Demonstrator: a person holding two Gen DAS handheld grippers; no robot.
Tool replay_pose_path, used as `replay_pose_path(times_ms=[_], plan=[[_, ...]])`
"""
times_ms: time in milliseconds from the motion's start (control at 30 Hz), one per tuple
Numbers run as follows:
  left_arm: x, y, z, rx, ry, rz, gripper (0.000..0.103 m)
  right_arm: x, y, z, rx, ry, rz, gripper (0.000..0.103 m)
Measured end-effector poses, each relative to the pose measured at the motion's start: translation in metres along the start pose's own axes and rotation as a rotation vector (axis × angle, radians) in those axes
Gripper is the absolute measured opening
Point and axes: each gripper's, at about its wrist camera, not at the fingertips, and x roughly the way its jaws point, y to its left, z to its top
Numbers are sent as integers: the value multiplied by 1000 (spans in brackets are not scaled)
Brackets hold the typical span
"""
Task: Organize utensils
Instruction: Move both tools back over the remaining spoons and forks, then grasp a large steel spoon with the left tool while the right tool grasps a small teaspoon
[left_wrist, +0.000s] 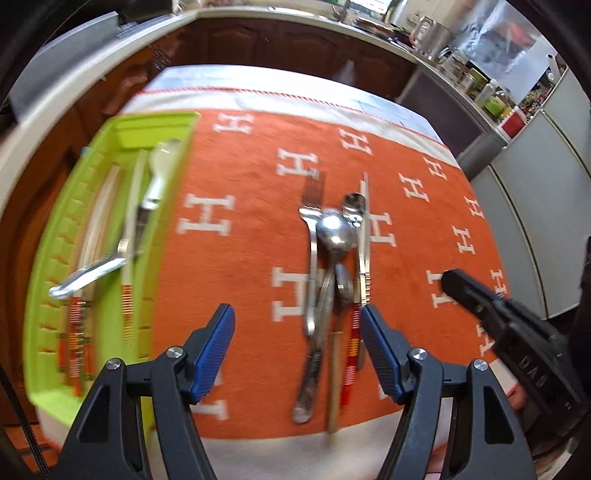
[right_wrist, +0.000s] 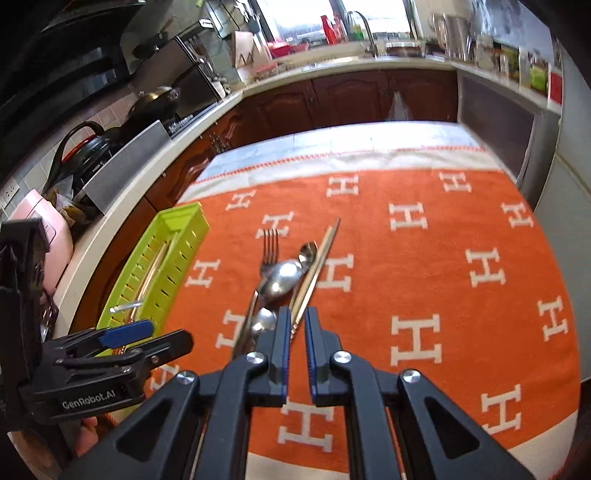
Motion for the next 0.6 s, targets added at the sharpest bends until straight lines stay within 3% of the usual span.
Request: replay_pose_path(times_ms=[133, 233, 600], plan=[[23, -5, 7, 10, 42, -26, 36, 17, -15, -5, 41, 39, 32, 7], [40, -9, 12, 12, 80, -59, 22, 26, -23, -5, 65, 68, 55, 7], [58, -21, 20, 89, 77, -11, 19, 45, -36, -2, 74, 93, 103, 7]])
